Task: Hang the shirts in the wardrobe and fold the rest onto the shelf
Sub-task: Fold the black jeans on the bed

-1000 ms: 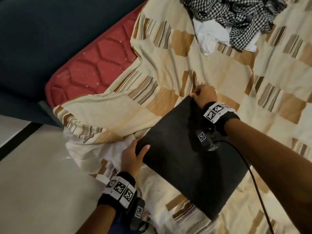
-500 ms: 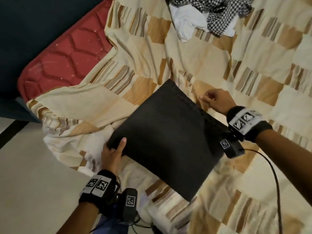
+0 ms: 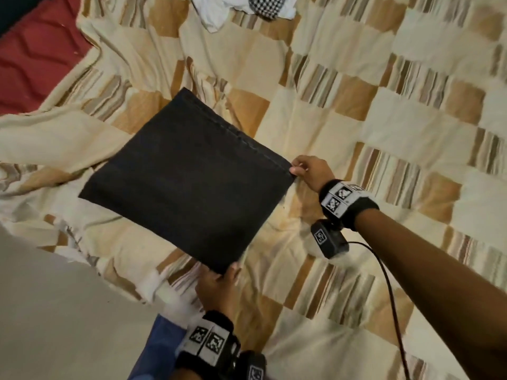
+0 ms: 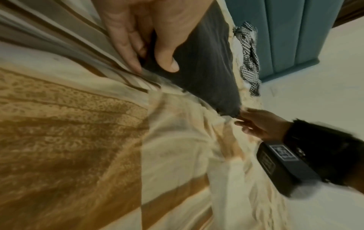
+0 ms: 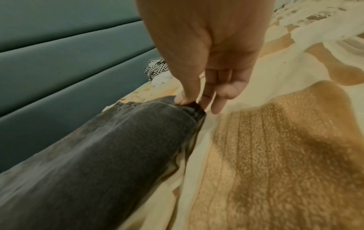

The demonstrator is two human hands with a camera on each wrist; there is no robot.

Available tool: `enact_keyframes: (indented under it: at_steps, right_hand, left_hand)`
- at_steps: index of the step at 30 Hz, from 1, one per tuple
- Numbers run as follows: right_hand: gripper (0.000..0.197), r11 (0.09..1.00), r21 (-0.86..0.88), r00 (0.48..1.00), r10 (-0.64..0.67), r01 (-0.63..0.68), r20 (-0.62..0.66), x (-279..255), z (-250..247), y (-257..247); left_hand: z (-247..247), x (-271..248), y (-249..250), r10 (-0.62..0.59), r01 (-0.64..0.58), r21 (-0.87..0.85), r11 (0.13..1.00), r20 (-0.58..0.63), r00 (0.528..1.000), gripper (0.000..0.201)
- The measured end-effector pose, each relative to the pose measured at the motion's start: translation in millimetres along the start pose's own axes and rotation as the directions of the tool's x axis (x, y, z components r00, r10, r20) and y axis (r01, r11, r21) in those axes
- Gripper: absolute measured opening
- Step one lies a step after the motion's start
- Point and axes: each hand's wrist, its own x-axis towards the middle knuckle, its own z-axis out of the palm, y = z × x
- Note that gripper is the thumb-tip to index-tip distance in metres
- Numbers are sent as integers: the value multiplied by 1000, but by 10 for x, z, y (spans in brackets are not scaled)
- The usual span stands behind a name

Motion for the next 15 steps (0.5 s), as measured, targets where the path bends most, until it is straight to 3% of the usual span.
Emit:
enact_keyframes:
  at_steps: [3,7,9,11,13,14,15]
  right_hand:
    - [29,991,-134,999,-18,12,-47,-11,-59,90]
    - [18,973,-229,998,31,-42,-49,11,-16,136]
    - [16,975,-216,997,46,-59,-63,-18,37,97]
    - [20,973,-233,989,-41,7,-143,-142,85,21]
    - [36,934,-292,943,-270,207,-193,-340,187,-86]
    - [42,888,-318,897,-402,332,-184,-459,269,-174]
    - [46,825,-351,848,-513,444,-133,-571,386,-263]
  left_hand:
    - [-12,91,-71,4,-3,8,1000,-42,999,23]
    - [-47,35,6,-7,7,31,999,12,1000,27]
    - [-134,-6,14,15,-15,44,999,15,1000,41]
    - [-276,-64,9,101,-93,101,991,-87,991,67]
    - [-411,-55,47,344,-259,328,908,-235,909,78]
    - [-422,-16,100,481,-333,467,819,-242,843,76]
    - [-390,60,167,593,-410,571,711,-174,786,72]
